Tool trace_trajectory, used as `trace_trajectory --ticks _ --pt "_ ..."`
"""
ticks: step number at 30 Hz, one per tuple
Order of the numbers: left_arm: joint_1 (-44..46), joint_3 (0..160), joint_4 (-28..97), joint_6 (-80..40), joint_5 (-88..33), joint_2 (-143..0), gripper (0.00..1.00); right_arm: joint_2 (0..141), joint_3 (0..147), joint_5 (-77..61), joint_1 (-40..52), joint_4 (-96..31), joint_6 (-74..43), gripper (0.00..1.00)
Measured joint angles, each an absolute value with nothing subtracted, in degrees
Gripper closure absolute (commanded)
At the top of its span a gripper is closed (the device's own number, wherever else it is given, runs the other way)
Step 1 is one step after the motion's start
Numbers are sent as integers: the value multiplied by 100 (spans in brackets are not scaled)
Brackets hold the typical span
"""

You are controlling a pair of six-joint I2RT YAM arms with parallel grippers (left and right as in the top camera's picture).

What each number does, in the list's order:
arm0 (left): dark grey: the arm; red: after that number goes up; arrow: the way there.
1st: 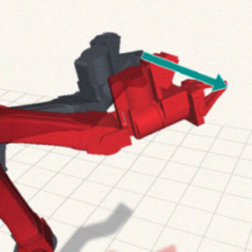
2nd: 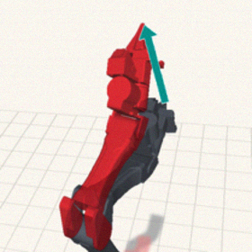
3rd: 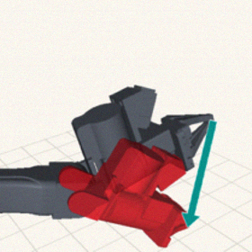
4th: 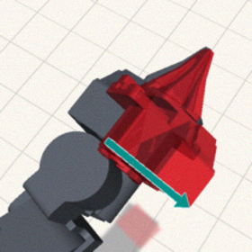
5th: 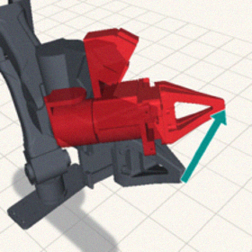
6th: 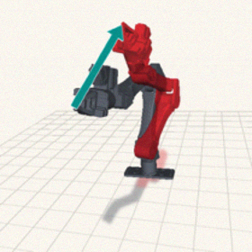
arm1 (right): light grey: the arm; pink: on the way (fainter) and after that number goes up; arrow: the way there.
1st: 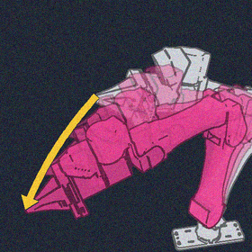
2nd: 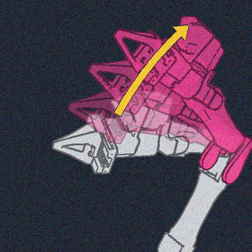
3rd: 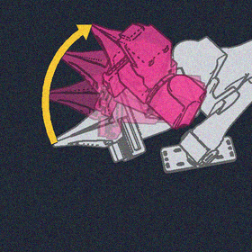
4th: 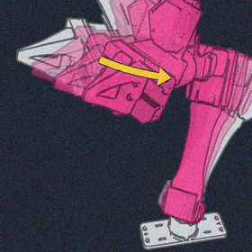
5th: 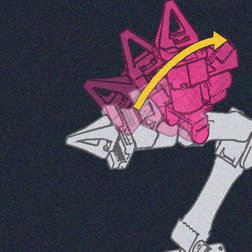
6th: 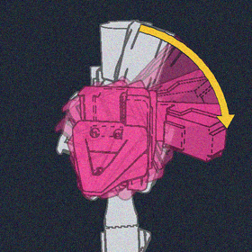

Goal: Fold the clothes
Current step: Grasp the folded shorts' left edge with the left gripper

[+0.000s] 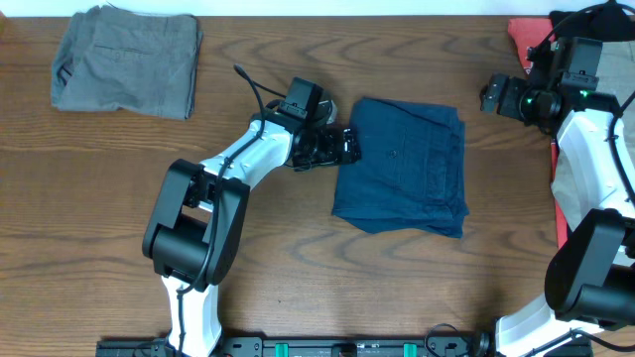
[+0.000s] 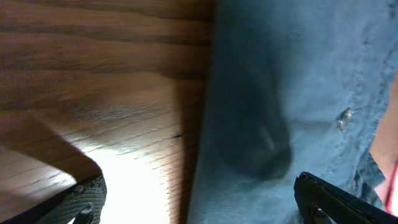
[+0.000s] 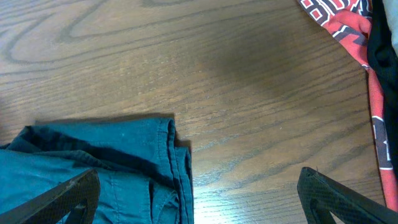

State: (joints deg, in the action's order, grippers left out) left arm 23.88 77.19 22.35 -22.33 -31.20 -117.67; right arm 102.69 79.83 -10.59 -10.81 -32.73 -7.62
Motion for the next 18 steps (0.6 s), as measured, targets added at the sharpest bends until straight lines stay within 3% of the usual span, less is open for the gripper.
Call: trace_trajectory --ticks 7,12,17,18 --pt "2440 7776 1905 -2202 -3828 -11972 1 10269 7983 -1059 -1081 -3273 -762 1" --pt "2585 7813 1798 -2220 -4121 -12160 49 10269 7983 -1061 -1081 -3273 -762 1" --pt "2775 7797 1647 -2191 -4141 -12335 91 10269 7983 -1059 -1081 -3273 -762 1" --pt "2801 7791 1640 -2206 -4141 -12348 94 10269 7983 -1059 -1081 -3273 -762 1"
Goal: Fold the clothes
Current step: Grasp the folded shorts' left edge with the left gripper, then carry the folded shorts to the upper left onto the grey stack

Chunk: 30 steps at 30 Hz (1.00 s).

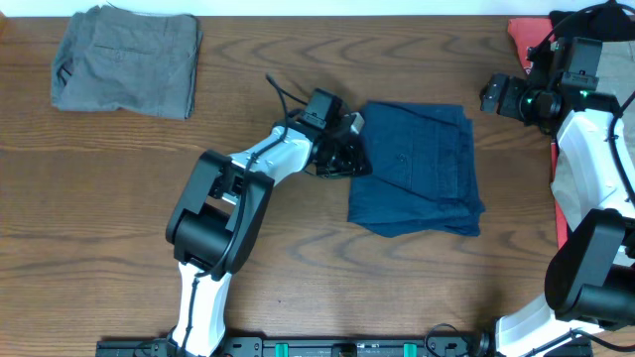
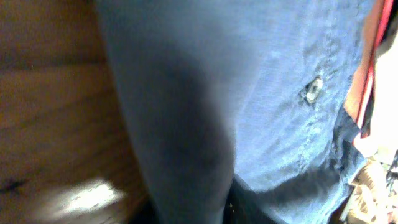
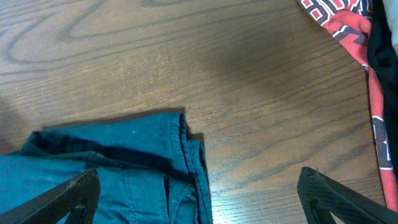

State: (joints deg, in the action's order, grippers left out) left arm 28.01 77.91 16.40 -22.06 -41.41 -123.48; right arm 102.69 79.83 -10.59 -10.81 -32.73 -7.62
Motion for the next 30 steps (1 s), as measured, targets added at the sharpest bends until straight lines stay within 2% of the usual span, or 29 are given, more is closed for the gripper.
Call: trace_trajectory --ticks 6,11,19,30 --pt "2821 7780 1879 -2154 -4163 -12355 94 10269 7983 -1059 -1081 -3273 -762 1" --pt "2679 8114 3055 -2025 -3918 -12355 94 10269 7983 -1059 -1081 -3273 -762 1" --pt "1949 9402 4978 -1321 -2359 -12368 94 10269 7983 -1059 -1081 -3275 -762 1" --pt "725 10206 4567 -307 -934 -12368 94 10269 7983 -1059 -1081 -3273 -762 1"
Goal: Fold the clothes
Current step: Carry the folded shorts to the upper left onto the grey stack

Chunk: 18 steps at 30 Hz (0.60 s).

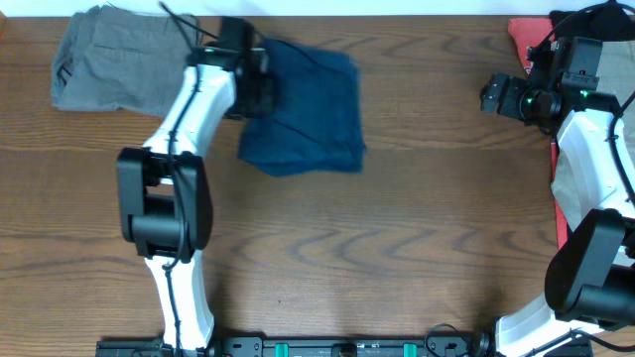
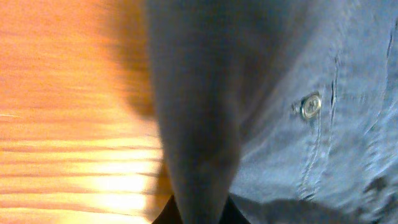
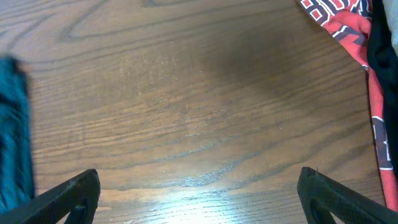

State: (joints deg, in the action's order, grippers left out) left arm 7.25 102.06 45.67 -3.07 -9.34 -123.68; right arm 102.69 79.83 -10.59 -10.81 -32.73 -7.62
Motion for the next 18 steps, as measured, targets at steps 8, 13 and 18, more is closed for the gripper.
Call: trace_trajectory --ticks 8,13,18 --pt "183 10296 4276 464 34 -12368 94 10269 7983 -1059 -1081 -3275 -762 1" --pt "69 10586 4042 878 294 -12370 94 10269 7983 -1059 -1081 -3275 -762 1" --pt "36 10838 3962 1116 556 -12370 94 10269 7983 -1059 -1081 -3273 -762 1"
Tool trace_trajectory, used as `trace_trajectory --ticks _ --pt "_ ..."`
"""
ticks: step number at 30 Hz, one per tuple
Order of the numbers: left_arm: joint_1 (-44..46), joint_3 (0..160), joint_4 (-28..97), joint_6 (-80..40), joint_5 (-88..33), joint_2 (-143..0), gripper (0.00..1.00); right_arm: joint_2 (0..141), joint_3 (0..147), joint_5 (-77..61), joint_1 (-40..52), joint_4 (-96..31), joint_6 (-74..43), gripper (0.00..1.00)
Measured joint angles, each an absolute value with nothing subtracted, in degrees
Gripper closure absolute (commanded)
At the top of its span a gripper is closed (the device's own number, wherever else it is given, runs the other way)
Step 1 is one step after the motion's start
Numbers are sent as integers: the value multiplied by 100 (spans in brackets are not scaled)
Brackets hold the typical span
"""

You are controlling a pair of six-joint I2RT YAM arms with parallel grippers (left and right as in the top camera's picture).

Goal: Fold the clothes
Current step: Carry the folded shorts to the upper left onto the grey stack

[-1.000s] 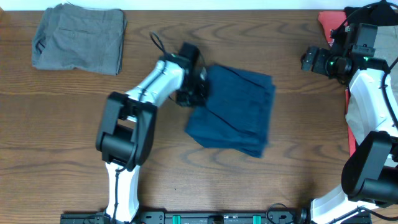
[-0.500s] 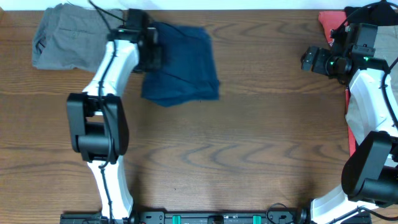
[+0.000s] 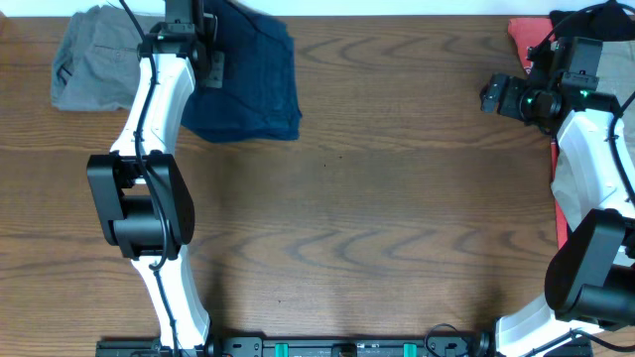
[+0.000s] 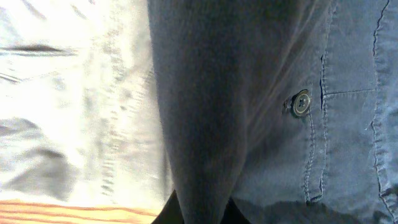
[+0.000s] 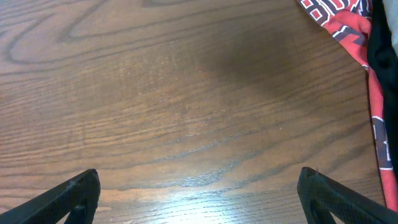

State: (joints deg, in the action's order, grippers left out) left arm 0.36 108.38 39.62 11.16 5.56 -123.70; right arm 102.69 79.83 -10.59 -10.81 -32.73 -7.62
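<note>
A folded dark blue garment (image 3: 248, 79) lies at the far left of the table, its left part over the right edge of a folded grey garment (image 3: 94, 59). My left gripper (image 3: 203, 59) is shut on the blue garment's left edge. The left wrist view shows blue cloth (image 4: 261, 93) with a button (image 4: 302, 103) pinched in the left gripper (image 4: 199, 214), and grey cloth (image 4: 74, 93) beneath. My right gripper (image 3: 493, 96) hangs open over bare wood at the far right, and the right wrist view shows the gripper (image 5: 199, 199) with nothing in it.
A red patterned garment (image 3: 526, 35) lies at the far right corner, also in the right wrist view (image 5: 348, 31). Pale cloth (image 3: 559, 178) runs along the right edge. The wooden table (image 3: 397, 198) spreads between the arms.
My left gripper has carried the blue garment further left and toward the far edge, so it now overlaps the grey garment. The right arm has not moved.
My left gripper stood open at the left edge of the blue garment in the table's middle. Then it was shut on that edge. Later the garment was at the far side, right of the grey one, and now it rests partly on it.
</note>
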Motion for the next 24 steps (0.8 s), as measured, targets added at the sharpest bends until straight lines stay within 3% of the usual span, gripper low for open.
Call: trace_trajectory --ticks 14,24 --pt "32 11177 3389 1452 1922 -12372 94 10269 7983 -1059 -1081 -3275 -762 1" --pt "14 11281 3271 1531 2178 -12372 94 10269 7983 -1059 -1081 -3273 -762 1"
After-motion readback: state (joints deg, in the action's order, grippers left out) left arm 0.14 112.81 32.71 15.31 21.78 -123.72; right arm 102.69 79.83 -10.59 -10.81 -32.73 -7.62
